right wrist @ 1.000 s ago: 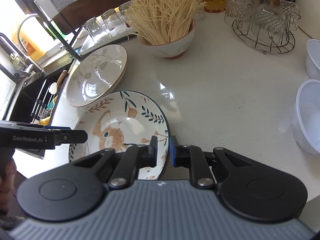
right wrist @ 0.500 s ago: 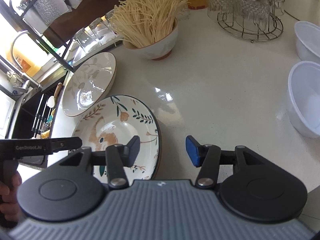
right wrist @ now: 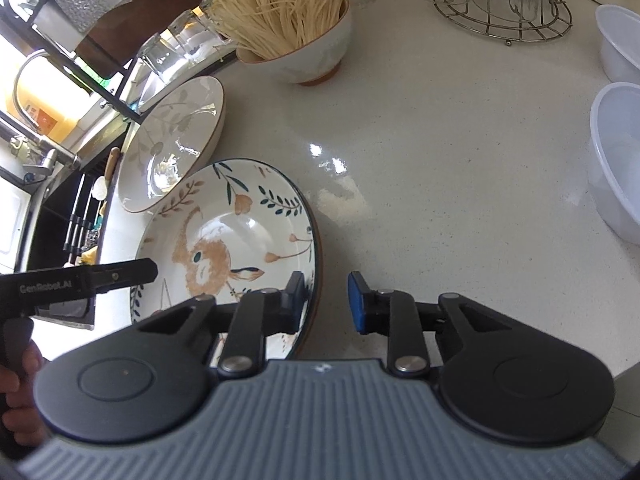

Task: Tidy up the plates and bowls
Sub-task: 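Move both grippers to the smaller white leaf plate by the glass rack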

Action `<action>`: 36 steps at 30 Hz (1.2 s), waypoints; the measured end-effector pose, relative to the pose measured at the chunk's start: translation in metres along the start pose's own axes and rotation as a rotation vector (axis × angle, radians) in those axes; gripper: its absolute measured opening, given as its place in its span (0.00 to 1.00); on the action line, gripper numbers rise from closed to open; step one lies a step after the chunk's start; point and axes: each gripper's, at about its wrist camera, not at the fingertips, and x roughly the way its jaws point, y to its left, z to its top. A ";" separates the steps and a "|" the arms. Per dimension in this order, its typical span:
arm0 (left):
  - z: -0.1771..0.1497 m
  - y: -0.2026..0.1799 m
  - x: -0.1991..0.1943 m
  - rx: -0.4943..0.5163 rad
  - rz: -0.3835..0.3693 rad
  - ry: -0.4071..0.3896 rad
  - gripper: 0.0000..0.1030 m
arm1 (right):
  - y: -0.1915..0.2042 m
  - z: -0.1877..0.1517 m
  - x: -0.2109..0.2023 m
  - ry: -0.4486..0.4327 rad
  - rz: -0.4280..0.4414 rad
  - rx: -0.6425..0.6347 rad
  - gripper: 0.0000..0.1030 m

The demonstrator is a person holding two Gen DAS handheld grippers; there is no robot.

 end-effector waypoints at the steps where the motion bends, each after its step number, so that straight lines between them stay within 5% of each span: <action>1: 0.001 -0.001 -0.002 0.007 0.000 -0.006 0.55 | -0.001 0.001 -0.002 -0.006 -0.002 0.007 0.26; 16: 0.013 0.008 -0.034 0.067 -0.052 -0.114 0.55 | 0.022 0.021 -0.024 -0.110 -0.038 -0.019 0.26; 30: 0.024 0.087 -0.023 -0.158 -0.066 -0.227 0.55 | 0.061 0.049 -0.008 -0.112 -0.009 -0.066 0.29; 34: 0.030 0.109 -0.012 -0.191 -0.071 -0.217 0.55 | 0.069 0.059 0.009 -0.104 0.051 -0.052 0.48; 36: 0.035 0.117 -0.004 -0.198 -0.085 -0.214 0.55 | 0.075 0.062 0.019 -0.111 0.084 -0.051 0.47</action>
